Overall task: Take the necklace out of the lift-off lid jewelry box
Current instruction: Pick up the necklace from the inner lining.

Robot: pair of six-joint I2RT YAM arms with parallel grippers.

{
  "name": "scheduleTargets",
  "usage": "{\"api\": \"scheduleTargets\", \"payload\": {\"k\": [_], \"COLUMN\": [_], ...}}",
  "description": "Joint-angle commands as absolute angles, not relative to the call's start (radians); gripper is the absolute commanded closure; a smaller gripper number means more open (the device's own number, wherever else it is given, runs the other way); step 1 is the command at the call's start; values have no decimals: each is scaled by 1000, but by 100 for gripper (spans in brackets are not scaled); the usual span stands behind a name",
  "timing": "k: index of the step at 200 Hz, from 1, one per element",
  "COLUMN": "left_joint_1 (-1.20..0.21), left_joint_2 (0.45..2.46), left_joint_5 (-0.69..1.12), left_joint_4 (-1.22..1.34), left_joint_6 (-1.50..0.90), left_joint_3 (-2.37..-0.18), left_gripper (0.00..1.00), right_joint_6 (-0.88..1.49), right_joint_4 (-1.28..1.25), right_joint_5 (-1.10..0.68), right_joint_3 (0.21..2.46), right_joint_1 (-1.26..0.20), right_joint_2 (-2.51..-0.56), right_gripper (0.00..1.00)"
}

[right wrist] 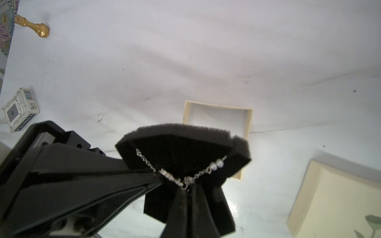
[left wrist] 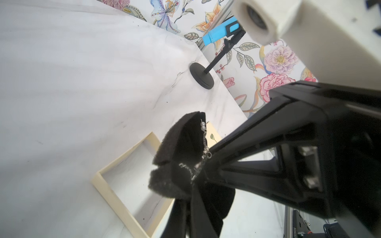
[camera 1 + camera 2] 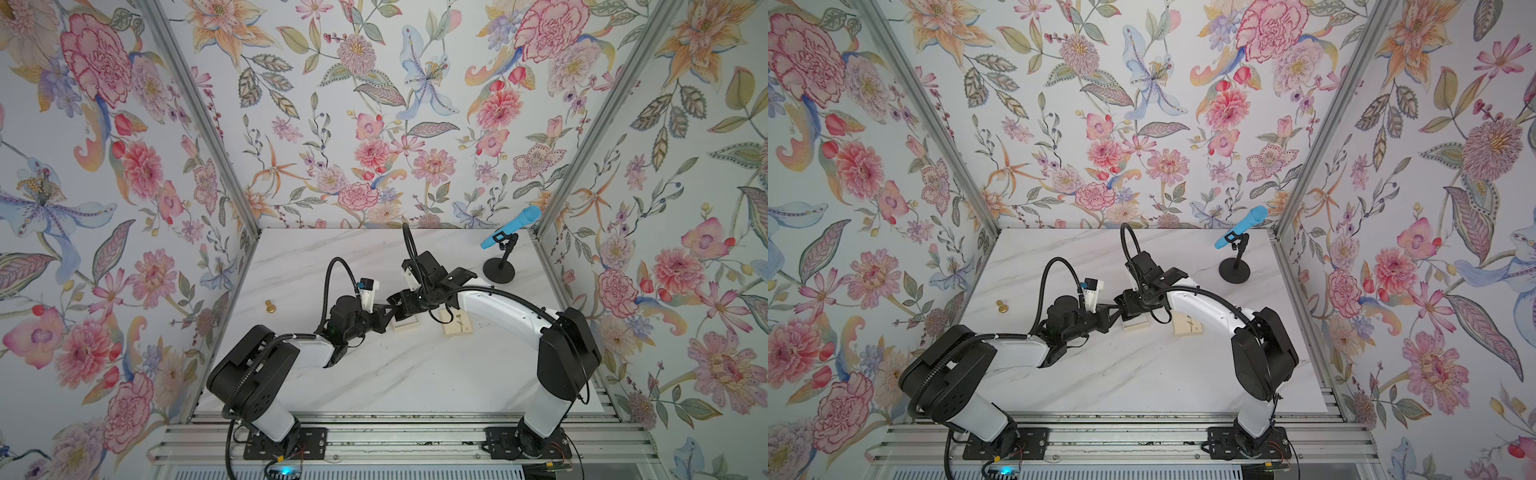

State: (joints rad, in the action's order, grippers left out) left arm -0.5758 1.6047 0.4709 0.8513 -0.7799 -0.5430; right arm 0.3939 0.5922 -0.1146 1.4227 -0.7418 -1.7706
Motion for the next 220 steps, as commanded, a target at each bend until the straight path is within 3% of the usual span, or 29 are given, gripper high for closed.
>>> {"api": "scheduleTargets", "payload": {"k": [1, 36, 220], "left_joint_1": [-563, -560, -569], "left_joint_2": [1616, 1601, 1574], "left_joint_5": [490, 487, 546], "left_joint_4": [895, 890, 905], "left_joint_6": [-782, -782, -769], "left_joint_3": [-532, -524, -524], "left_gripper": [100, 100, 100], "right_joint_6": [403, 407, 428], "right_joint_4": [585, 587, 583], "right_joint_5": [-132, -114, -150], "right_joint_3": [1401, 1394, 1468], "right_joint_1": [-753, -751, -764], "right_joint_2": [-1723, -1689, -1769], "right_gripper": [84, 73, 66]}}
